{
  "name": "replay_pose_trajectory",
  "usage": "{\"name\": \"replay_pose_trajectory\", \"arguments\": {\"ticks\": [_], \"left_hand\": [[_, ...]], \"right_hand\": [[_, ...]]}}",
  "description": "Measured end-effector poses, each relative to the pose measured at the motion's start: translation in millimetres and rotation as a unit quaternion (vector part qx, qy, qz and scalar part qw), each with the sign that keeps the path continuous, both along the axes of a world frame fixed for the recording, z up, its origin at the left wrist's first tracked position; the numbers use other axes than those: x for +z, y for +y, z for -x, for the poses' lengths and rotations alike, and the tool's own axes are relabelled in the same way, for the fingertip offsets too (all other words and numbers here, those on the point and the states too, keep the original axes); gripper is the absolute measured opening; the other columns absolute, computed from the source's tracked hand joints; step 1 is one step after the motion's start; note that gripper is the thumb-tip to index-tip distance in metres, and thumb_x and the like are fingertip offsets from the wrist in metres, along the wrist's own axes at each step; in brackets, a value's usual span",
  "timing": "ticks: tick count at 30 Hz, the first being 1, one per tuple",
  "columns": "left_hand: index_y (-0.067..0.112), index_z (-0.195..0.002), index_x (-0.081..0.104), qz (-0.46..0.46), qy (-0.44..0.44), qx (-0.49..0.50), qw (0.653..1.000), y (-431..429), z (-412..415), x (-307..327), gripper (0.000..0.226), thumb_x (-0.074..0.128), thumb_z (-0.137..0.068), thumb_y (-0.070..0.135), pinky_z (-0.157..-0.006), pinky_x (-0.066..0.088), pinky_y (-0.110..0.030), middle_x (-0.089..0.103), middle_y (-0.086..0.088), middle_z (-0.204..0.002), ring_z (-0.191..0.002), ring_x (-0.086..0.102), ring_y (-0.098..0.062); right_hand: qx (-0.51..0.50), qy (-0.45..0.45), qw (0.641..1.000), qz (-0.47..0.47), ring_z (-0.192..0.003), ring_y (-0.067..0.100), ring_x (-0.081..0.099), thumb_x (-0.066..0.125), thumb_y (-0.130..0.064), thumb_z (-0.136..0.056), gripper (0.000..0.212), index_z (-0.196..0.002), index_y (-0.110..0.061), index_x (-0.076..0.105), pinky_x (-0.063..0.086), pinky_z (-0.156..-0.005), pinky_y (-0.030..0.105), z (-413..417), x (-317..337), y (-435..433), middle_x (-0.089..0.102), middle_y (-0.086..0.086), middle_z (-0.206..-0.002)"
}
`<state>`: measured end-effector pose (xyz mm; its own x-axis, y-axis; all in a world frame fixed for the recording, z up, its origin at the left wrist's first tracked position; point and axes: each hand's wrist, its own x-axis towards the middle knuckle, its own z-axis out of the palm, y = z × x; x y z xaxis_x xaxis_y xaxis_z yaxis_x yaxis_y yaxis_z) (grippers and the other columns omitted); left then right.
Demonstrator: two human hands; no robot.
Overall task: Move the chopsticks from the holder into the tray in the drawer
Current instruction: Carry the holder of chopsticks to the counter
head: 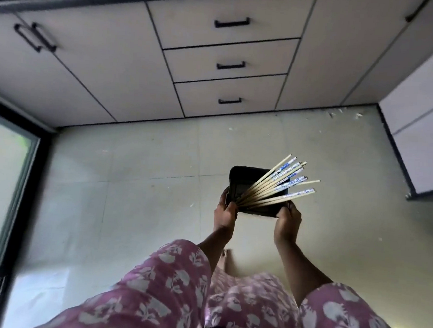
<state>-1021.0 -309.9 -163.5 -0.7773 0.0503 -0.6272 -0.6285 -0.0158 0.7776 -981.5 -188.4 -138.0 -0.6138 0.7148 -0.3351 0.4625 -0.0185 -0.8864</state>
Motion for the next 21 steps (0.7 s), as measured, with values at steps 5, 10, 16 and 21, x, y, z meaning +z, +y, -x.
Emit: {"name": "replay_pose_trajectory", "arguments": {"ticks": [5, 10, 16, 21], "left_hand": [[0.025, -0.127, 0.050, -0.022, 0.019, 0.055, 0.998, -2, 62, 19, 0.064, 0.039, -0.064, 0.022, -0.076, 0.040, -0.034, 0.052, 0.002, -0.076, -0.069, 0.046, -0.014], [0.027, -0.119, 0.053, -0.017, 0.039, 0.080, 0.996, 9, 138, 28, 0.057, 0.039, -0.064, 0.023, -0.078, 0.040, -0.036, 0.058, -0.004, -0.085, -0.081, 0.049, -0.021], [0.016, -0.126, 0.052, 0.009, 0.064, 0.096, 0.993, 45, 251, 49, 0.061, 0.039, -0.068, 0.024, -0.083, 0.038, -0.036, 0.055, -0.025, -0.121, -0.102, 0.050, -0.042], [0.004, -0.114, 0.053, 0.002, 0.092, 0.143, 0.985, 74, 344, 94, 0.052, 0.039, -0.068, 0.025, -0.072, 0.036, -0.033, 0.050, -0.032, -0.100, -0.084, 0.041, -0.032]], "right_hand": [[0.043, 0.023, 0.999, -0.013, -0.051, 0.015, 0.025, 0.032, -0.014, -0.065, 0.013, -0.053, -0.017, 0.031, 0.019, -0.050, 0.030, 77, 14, -1, 0.031, 0.001, -0.052], [0.064, 0.031, 0.997, -0.013, -0.055, 0.018, 0.030, 0.032, -0.017, -0.066, 0.013, -0.053, -0.018, 0.034, 0.024, -0.055, 0.032, 157, 22, 12, 0.035, 0.001, -0.054], [0.088, 0.046, 0.995, -0.020, -0.074, 0.023, 0.040, 0.032, -0.021, -0.066, 0.014, -0.053, -0.019, 0.035, 0.028, -0.067, 0.035, 277, 43, 45, 0.041, 0.007, -0.058], [0.119, 0.101, 0.987, -0.047, -0.065, 0.024, 0.037, 0.033, -0.022, -0.067, 0.015, -0.053, -0.018, 0.034, 0.024, -0.056, 0.032, 375, 88, 72, 0.037, 0.004, -0.052]]}}
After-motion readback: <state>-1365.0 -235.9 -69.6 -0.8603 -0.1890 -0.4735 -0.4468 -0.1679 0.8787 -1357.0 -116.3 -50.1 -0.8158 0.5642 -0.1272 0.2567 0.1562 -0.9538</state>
